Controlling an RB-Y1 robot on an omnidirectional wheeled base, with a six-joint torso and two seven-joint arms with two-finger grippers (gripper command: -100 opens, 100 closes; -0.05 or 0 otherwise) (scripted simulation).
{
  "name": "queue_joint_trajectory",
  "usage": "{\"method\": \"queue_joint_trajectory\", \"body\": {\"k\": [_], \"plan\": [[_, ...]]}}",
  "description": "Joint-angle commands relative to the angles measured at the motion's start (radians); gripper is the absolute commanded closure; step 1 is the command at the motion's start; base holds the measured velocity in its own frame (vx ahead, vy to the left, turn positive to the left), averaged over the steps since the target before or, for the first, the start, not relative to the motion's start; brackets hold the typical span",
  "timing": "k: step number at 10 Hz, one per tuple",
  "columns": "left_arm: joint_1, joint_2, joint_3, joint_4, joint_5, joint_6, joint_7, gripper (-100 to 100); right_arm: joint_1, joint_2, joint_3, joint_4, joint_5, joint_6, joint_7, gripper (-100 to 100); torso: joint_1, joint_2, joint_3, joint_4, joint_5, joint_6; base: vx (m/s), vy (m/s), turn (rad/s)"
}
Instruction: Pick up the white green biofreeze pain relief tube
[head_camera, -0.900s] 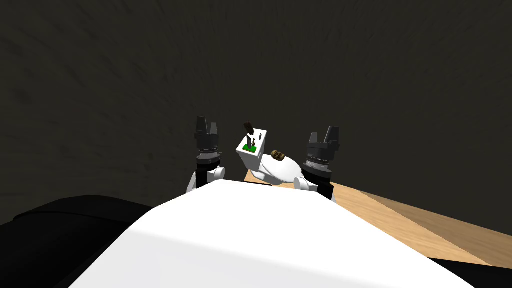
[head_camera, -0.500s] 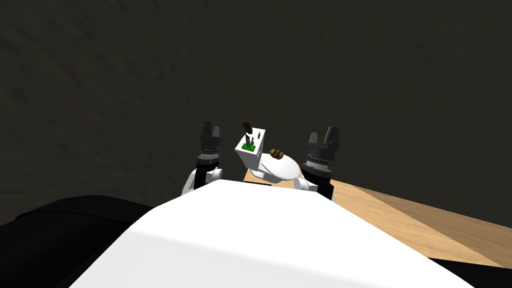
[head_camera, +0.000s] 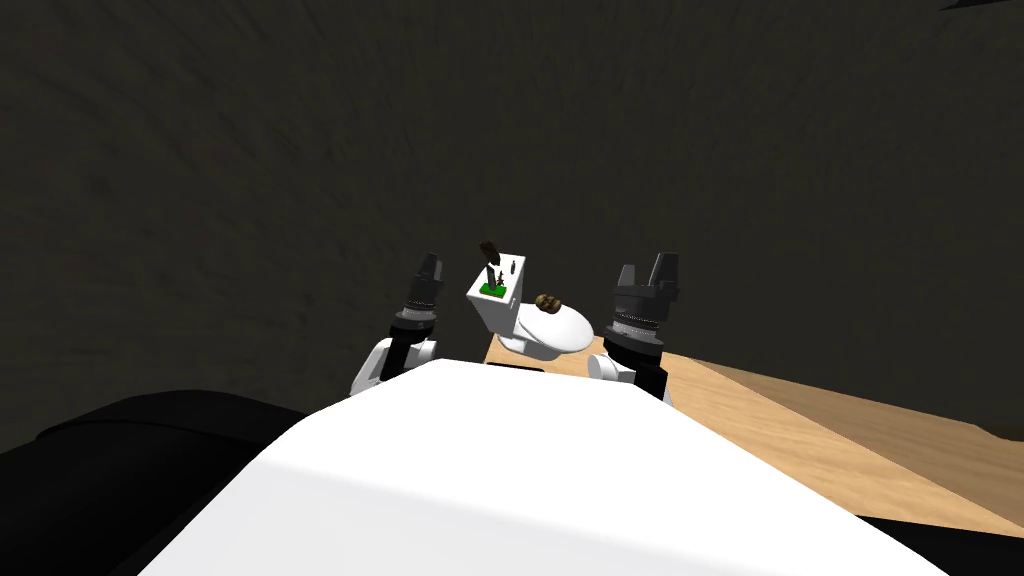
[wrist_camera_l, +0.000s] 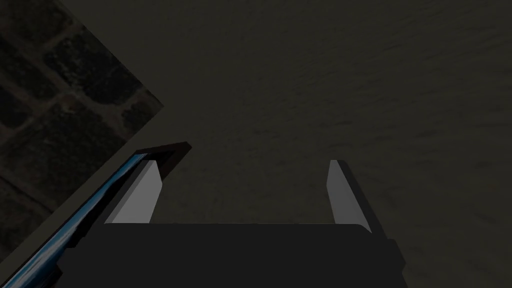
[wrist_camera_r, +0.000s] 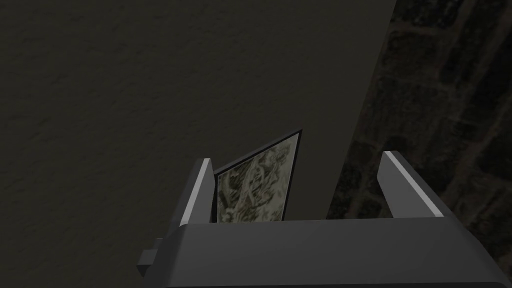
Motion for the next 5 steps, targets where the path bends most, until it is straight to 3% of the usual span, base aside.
{"method": "queue_joint_trajectory", "body": {"k": [1, 5], "plan": [[0.005, 0.035, 0.016, 0.02, -0.024, 0.018, 0.004, -100, 0.0, 0.0, 0.0, 0.0, 0.0, 0.0, 0.0, 0, 0.0, 0.0, 0.0, 0.0, 0.0, 0.0, -0.076, -0.04, -0.097], [0.026, 0.134, 0.057, 0.078, -0.083, 0.057, 0.014, -100, 0.0, 0.0, 0.0, 0.0, 0.0, 0.0, 0.0, 0, -0.001, 0.0, 0.0, 0.0, 0.0, 0.0, -0.079, -0.051, -0.11]]}}
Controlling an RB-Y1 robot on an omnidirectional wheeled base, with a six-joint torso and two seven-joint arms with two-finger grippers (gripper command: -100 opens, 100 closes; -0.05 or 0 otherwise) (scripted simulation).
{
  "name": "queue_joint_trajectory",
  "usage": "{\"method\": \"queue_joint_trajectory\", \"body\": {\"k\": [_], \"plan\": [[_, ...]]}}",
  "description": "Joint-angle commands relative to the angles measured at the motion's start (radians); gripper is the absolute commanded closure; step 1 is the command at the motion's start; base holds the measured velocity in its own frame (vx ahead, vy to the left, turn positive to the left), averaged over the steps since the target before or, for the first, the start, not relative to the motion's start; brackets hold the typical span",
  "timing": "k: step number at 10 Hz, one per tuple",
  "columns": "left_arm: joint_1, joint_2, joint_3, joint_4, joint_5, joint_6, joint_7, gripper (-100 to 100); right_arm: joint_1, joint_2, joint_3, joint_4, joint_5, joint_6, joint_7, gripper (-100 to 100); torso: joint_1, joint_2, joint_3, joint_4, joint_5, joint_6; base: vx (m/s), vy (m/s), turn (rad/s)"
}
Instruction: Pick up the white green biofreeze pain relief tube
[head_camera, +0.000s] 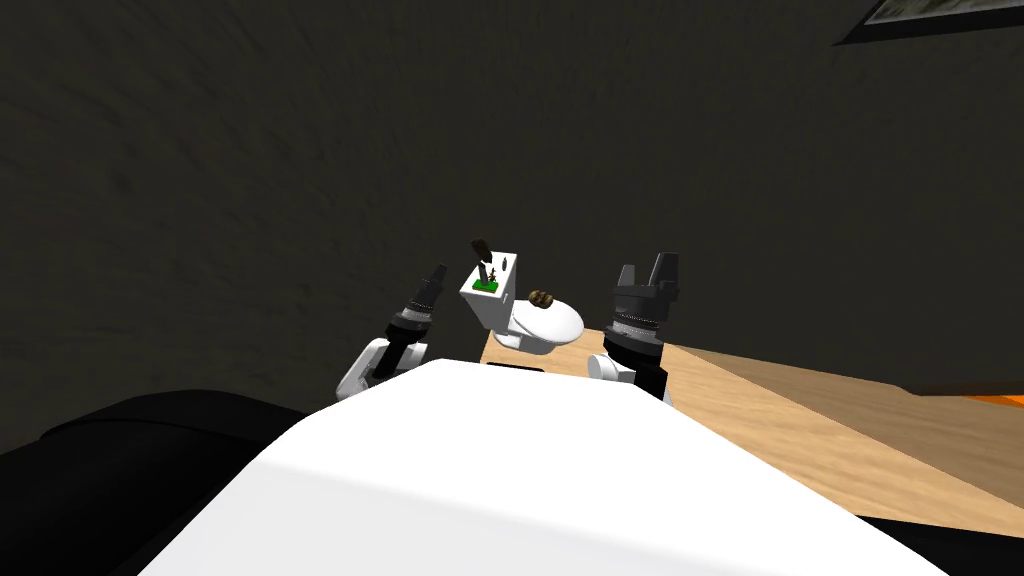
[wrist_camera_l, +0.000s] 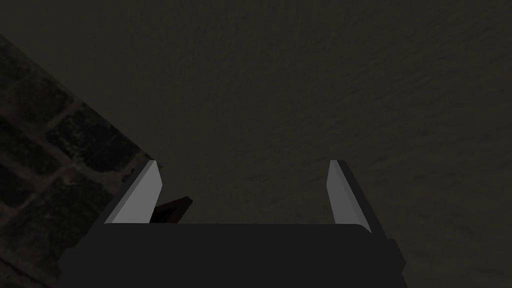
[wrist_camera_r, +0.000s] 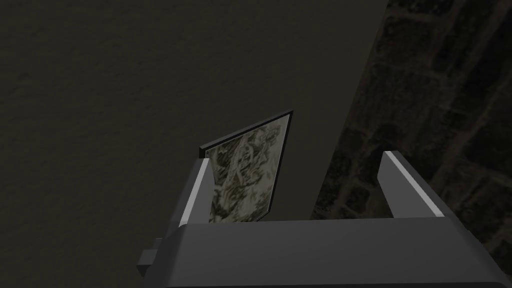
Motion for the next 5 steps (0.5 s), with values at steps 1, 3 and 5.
{"method": "queue_joint_trajectory", "body": {"k": [1, 3, 5], "plan": [[0.014, 0.047, 0.021, 0.024, -0.02, 0.013, 0.005, -100, 0.0, 0.0, 0.0, 0.0, 0.0, 0.0, 0.0, 0, 0.0, 0.0, 0.0, 0.0, 0.0, 0.0, -0.075, -0.06, -0.122], [0.025, 0.105, 0.037, 0.059, -0.047, 0.032, 0.007, -100, 0.0, 0.0, 0.0, 0.0, 0.0, 0.0, 0.0, 0, 0.001, 0.0, 0.0, 0.0, 0.0, 0.0, -0.066, -0.047, -0.12], [0.031, 0.134, 0.045, 0.078, -0.058, 0.041, 0.006, -100, 0.0, 0.0, 0.0, 0.0, 0.0, 0.0, 0.0, 0, 0.001, -0.001, 0.0, 0.0, 0.0, 0.0, -0.047, -0.039, -0.077]]}}
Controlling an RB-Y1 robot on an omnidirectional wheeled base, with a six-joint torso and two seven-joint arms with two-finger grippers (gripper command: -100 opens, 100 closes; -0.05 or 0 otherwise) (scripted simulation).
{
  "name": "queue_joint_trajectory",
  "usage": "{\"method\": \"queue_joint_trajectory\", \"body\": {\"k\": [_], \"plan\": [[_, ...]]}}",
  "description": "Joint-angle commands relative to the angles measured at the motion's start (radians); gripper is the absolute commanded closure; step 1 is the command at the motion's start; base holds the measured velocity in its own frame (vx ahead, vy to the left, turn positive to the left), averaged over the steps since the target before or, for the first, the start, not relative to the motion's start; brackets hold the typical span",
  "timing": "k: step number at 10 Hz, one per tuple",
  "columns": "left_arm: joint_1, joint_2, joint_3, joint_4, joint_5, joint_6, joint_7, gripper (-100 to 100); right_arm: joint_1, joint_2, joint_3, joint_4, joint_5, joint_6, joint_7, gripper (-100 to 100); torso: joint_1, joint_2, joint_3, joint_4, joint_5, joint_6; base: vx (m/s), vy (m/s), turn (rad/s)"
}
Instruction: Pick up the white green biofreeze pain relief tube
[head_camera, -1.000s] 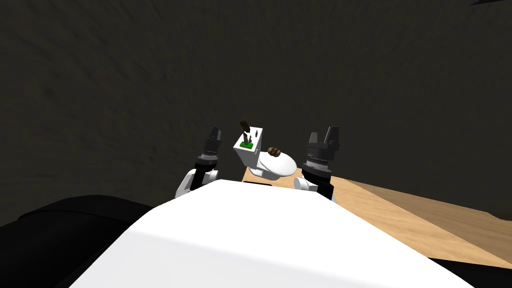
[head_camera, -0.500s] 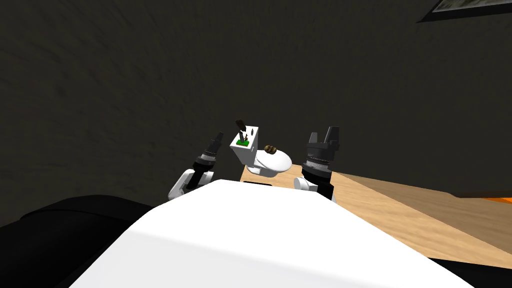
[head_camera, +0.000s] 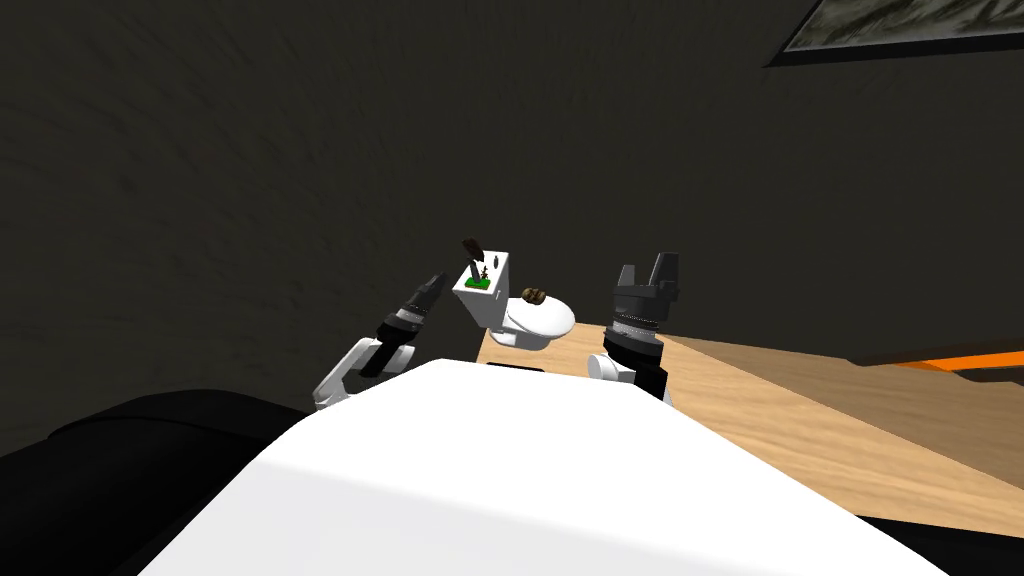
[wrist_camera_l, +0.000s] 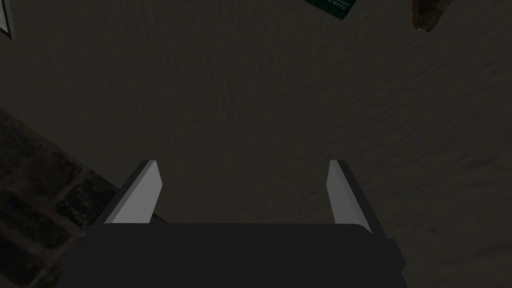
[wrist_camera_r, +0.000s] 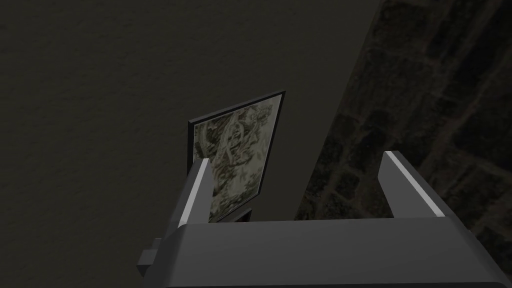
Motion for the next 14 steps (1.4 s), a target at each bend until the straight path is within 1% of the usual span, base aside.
{"method": "queue_joint_trajectory", "body": {"k": [1, 5, 9, 12, 14], "plan": [[0.006, 0.029, 0.005, 0.036, -0.015, -0.004, -0.008, -100, 0.0, 0.0, 0.0, 0.0, 0.0, 0.0, 0.0, 0, 0.0, 0.0, 0.0, 0.0, 0.0, 0.0, -0.022, -0.031, -0.071], [0.026, 0.148, 0.021, 0.111, -0.048, 0.026, -0.017, -100, 0.0, 0.0, 0.0, 0.0, 0.0, 0.0, 0.0, 0, 0.0, -0.002, -0.001, 0.0, 0.0, 0.0, -0.019, -0.044, -0.122], [0.042, 0.262, 0.026, 0.18, -0.068, 0.048, -0.032, -100, 0.0, 0.0, 0.0, 0.0, 0.0, 0.0, 0.0, 0, 0.001, -0.004, -0.002, -0.001, 0.0, 0.0, 0.014, -0.03, -0.124], [0.051, 0.334, 0.028, 0.224, -0.077, 0.061, -0.044, -100, 0.0, 0.0, 0.0, 0.0, 0.0, 0.0, 0.0, 0, 0.001, -0.006, -0.003, -0.001, 0.0, 0.0, 0.042, -0.028, -0.094], [0.055, 0.373, 0.03, 0.248, -0.082, 0.068, -0.051, -100, 0.0, 0.0, 0.0, 0.0, 0.0, 0.0, 0.0, 0, 0.001, -0.006, -0.004, -0.001, 0.0, 0.0, 0.054, -0.014, -0.08]]}}
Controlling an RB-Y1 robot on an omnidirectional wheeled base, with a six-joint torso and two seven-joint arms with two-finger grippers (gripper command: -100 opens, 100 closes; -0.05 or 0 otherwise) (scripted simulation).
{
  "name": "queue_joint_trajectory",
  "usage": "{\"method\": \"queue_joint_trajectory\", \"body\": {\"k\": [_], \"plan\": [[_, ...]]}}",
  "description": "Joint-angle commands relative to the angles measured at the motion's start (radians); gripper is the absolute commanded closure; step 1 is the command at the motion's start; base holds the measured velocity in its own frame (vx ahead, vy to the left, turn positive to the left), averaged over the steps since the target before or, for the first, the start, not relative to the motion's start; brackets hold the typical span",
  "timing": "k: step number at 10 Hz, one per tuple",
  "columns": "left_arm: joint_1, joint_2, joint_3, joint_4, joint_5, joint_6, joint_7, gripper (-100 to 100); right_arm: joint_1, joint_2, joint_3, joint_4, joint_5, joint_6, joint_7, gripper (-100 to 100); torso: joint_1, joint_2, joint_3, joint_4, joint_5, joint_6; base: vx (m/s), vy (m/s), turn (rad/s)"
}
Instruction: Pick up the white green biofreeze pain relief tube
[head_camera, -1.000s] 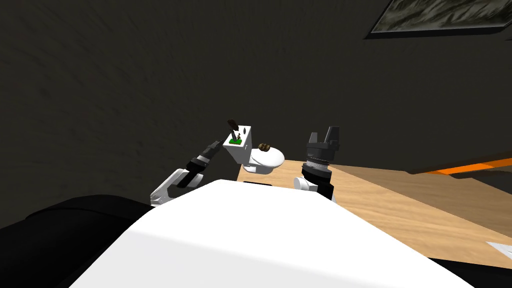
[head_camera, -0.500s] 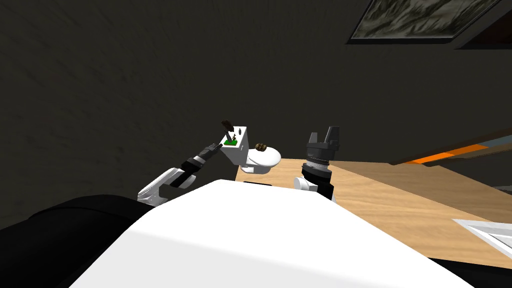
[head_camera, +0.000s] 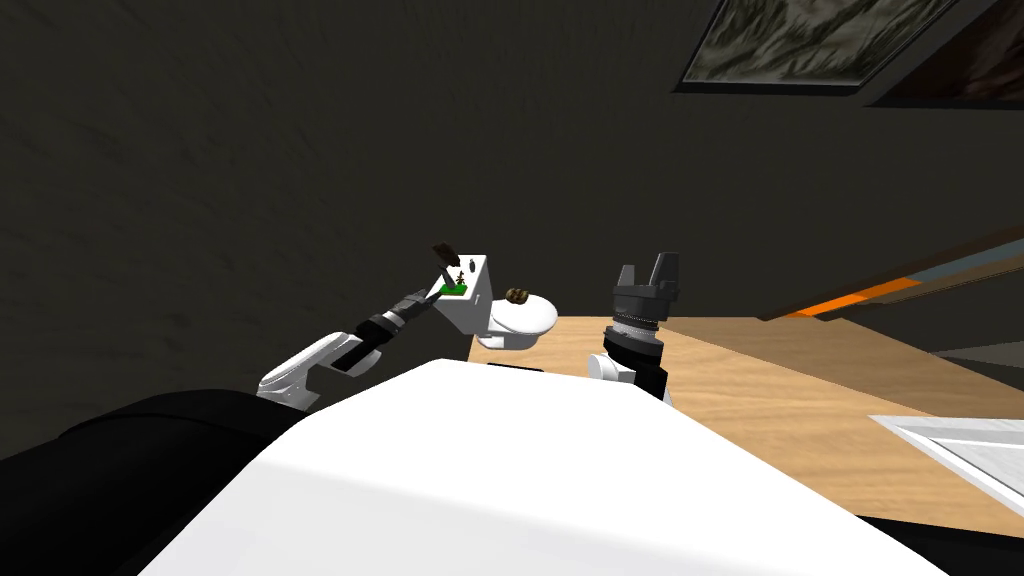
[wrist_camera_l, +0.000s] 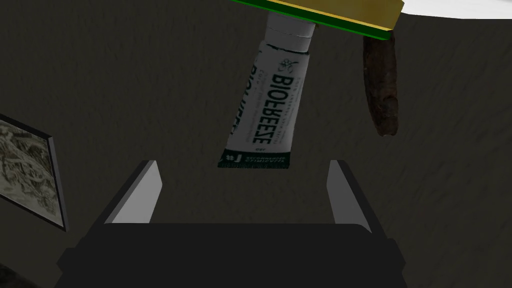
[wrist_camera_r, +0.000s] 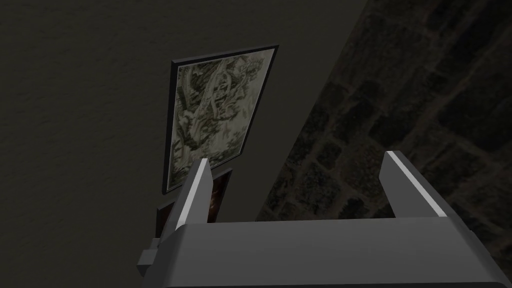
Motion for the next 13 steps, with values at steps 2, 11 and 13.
{"method": "queue_joint_trajectory", "body": {"k": [2, 11, 13], "plan": [[0.002, 0.058, 0.001, 0.034, -0.008, 0.012, -0.011, -100, 0.0, 0.0, 0.0, 0.0, 0.0, 0.0, 0.0, 0, 0.0, 0.0, 0.0, 0.0, 0.0, 0.0, 0.073, -0.02, -0.104], [-0.139, 0.073, -0.075, 0.158, 0.016, 0.03, -0.04, -100, 0.0, 0.0, 0.0, 0.0, 0.0, 0.0, 0.0, 0, 0.002, 0.009, 0.005, 0.002, 0.001, -0.001, 0.033, 0.013, -0.051], [-0.209, 0.055, -0.152, 0.232, 0.045, 0.044, -0.063, -100, 0.0, 0.0, 0.0, 0.0, 0.0, 0.0, 0.0, 0, 0.003, 0.01, 0.006, 0.002, 0.002, -0.001, -0.104, 0.031, -0.024]]}}
